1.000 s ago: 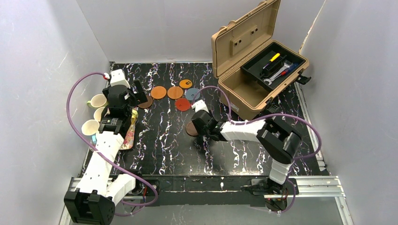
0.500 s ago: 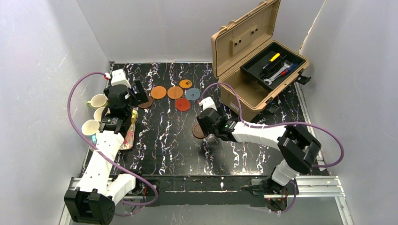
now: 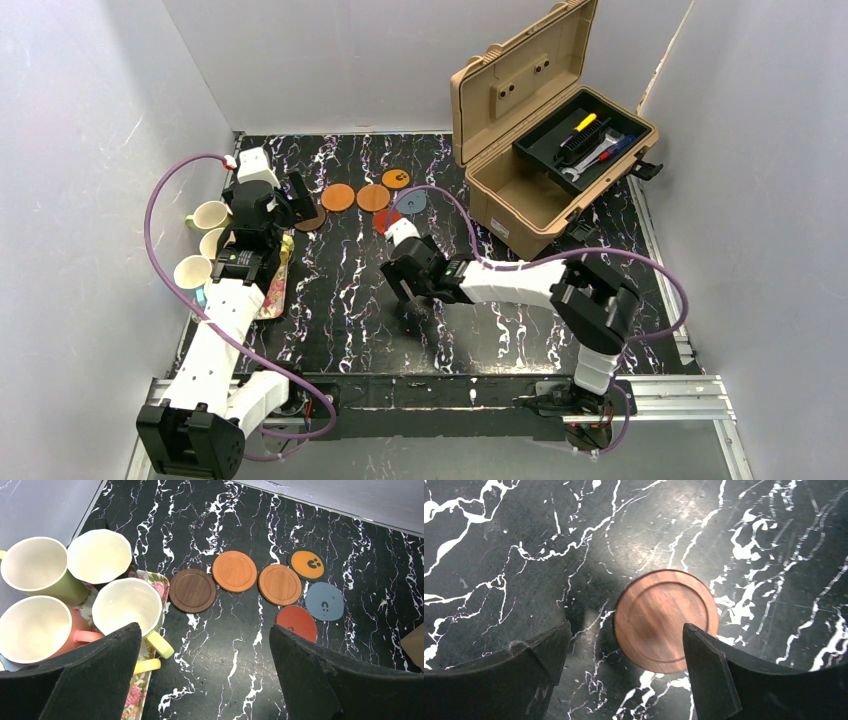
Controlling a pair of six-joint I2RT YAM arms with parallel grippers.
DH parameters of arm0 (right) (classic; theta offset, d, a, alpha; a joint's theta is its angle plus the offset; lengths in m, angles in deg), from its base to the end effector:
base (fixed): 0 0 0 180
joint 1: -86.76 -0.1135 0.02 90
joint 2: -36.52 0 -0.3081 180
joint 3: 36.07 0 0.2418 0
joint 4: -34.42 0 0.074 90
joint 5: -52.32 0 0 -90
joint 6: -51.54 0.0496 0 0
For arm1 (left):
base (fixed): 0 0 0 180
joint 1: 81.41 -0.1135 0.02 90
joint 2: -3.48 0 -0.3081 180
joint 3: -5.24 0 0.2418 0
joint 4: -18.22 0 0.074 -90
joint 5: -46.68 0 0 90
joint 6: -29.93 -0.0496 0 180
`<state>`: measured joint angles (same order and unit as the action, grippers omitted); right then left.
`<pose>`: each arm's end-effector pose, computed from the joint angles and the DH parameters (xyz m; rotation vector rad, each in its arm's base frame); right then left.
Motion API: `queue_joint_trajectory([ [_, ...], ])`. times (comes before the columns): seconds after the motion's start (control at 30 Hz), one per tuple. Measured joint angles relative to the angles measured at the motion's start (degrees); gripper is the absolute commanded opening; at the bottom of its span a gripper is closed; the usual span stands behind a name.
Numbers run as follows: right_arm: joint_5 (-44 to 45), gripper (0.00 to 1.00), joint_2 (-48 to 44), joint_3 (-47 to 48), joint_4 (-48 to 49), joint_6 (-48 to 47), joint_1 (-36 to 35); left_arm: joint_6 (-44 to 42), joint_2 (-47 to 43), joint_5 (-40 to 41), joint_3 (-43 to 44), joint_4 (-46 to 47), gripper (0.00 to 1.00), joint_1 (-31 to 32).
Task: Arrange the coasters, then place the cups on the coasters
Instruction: Move the coaster to the center of the board.
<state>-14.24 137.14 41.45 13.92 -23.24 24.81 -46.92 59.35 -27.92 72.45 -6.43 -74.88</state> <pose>0.1988 0.3311 0.2390 -0.7112 2.1524 0.2374 0.2029 -0.0100 0.3880 -0.2936 1.7704 -0.0035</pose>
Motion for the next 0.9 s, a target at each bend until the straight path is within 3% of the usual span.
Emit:
queue_joint_trajectory([
  [0.4, 1.07, 0.73, 6.27, 4.17, -3.23, 2.99, -0.68, 0.24, 0.0, 0.0, 0.0, 0.0, 0.98, 0.46],
  [0.9, 4.55, 0.64, 8.44, 4.92, -4.09, 5.46, -0.7, 0.37, 0.0, 0.0, 0.0, -0.02, 0.98, 0.72],
])
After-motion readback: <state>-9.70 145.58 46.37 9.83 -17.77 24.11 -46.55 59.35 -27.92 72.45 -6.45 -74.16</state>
